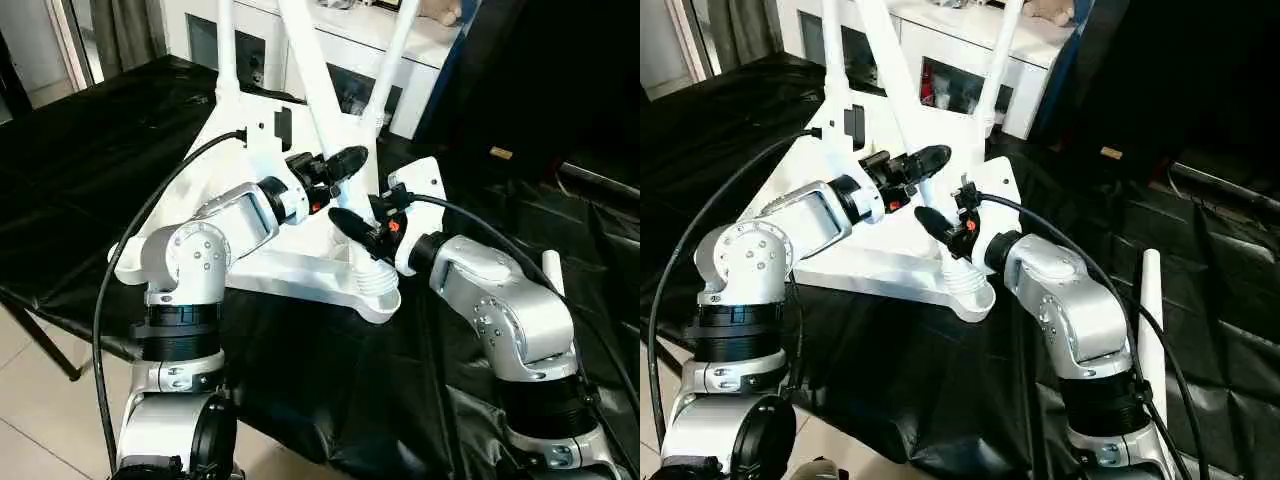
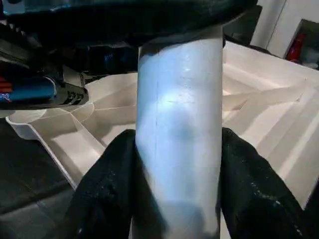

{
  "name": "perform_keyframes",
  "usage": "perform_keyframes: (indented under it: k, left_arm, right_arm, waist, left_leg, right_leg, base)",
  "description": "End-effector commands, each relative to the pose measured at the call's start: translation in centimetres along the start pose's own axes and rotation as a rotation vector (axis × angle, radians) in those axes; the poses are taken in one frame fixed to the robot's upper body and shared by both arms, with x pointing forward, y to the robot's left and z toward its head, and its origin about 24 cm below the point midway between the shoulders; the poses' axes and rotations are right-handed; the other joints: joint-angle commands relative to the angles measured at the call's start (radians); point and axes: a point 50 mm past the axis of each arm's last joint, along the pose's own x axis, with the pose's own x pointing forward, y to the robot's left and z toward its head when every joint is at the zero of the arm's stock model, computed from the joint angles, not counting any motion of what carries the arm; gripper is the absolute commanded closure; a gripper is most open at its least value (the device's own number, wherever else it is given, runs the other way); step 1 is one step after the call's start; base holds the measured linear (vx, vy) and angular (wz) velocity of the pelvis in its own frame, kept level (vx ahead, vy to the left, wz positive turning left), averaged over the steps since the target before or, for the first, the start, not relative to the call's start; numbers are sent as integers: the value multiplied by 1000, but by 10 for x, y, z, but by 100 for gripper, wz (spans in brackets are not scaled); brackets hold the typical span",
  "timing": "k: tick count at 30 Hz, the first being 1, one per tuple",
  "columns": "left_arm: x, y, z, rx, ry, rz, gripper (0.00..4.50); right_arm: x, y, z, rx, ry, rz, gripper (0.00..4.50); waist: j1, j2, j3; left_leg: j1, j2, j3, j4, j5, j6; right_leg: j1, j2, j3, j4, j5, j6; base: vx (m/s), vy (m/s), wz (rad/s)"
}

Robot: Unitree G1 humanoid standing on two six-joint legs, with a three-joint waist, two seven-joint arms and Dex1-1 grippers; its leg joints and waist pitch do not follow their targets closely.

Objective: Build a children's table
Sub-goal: Pick table leg

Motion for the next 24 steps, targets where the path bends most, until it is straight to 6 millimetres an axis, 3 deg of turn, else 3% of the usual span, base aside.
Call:
perform_keyframes:
  k: [1,7,12,17,19,24]
  left_arm:
    - [7,-16,1,21,13,-111,261]
    - [-2,-14,13,81,32,-225,263]
    - [-25,-22,27,179,160,-535,263]
    - [-37,-37,30,169,202,-713,264]
    - [-40,-45,32,143,202,-792,264]
    - [-40,-45,32,143,202,-792,264]
  right_arm:
    - [0,2,4,29,-19,55,195]
    - [-14,-10,7,131,-25,156,150]
    - [-43,-15,1,254,79,405,150]
    - [-50,-11,-3,277,125,468,150]
    - [-51,-7,-3,294,133,504,150]
    - [-51,-7,-3,294,133,504,150]
  waist:
    - [-4,21,-64]
    - [-1,24,-65]
    - [2,31,-64]
    - [4,30,-65]
    - [4,30,-64]
    - [6,31,-63]
  left_leg:
    - [22,32,-24,-66,-159,-87]
    - [23,32,-23,-66,-147,-81]
    - [25,32,-22,-66,-148,-78]
    - [23,34,-20,-64,-129,-81]
    - [23,33,-20,-65,-139,-84]
    - [24,35,-20,-65,-158,-94]
  right_leg:
    - [41,-81,55,-75,-76,-60]
    - [43,-79,54,-70,-47,-76]
    - [43,-80,53,-71,-64,-95]
    - [46,-85,52,-64,-53,-149]
    - [46,-86,52,-65,-65,-155]
    - [43,-88,53,-71,-116,-142]
  base:
    - [0,0,0]
    - [0,0,0]
    - [0,0,0]
    - [0,0,0]
    - [0,0,0]
    - [0,0,0]
